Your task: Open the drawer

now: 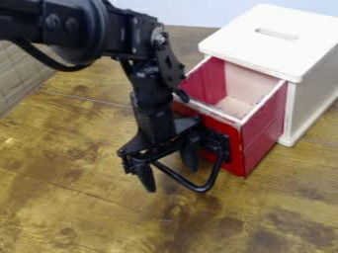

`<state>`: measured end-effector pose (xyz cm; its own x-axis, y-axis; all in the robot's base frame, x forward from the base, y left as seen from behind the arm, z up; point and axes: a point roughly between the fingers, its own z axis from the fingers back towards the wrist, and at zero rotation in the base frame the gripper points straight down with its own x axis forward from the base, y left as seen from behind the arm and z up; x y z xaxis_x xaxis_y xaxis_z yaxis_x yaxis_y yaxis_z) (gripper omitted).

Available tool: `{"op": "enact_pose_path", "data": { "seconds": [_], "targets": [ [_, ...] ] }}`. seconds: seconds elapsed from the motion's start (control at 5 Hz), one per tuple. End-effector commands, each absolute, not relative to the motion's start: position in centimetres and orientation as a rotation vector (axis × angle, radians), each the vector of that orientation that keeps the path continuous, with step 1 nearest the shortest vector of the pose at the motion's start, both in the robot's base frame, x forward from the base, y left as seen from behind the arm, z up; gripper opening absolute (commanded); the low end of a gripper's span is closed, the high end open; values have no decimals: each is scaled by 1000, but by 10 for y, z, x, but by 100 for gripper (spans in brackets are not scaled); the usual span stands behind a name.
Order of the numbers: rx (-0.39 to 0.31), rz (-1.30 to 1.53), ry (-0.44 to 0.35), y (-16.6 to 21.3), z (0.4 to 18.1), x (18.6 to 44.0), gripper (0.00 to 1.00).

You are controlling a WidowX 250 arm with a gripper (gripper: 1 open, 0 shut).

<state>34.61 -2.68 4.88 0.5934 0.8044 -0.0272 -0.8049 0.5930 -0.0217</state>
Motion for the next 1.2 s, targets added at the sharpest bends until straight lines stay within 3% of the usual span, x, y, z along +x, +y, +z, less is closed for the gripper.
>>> {"op": "enact_pose_path", "data": {
  "seconds": [0.0,0.2,1.0],
  "targets": [
    [-81,839,-66,-27,69,371,100],
    [-87,760,-68,-20,68,379,100],
    [-113,983,-77,-30,58,405,100]
  ]
}}
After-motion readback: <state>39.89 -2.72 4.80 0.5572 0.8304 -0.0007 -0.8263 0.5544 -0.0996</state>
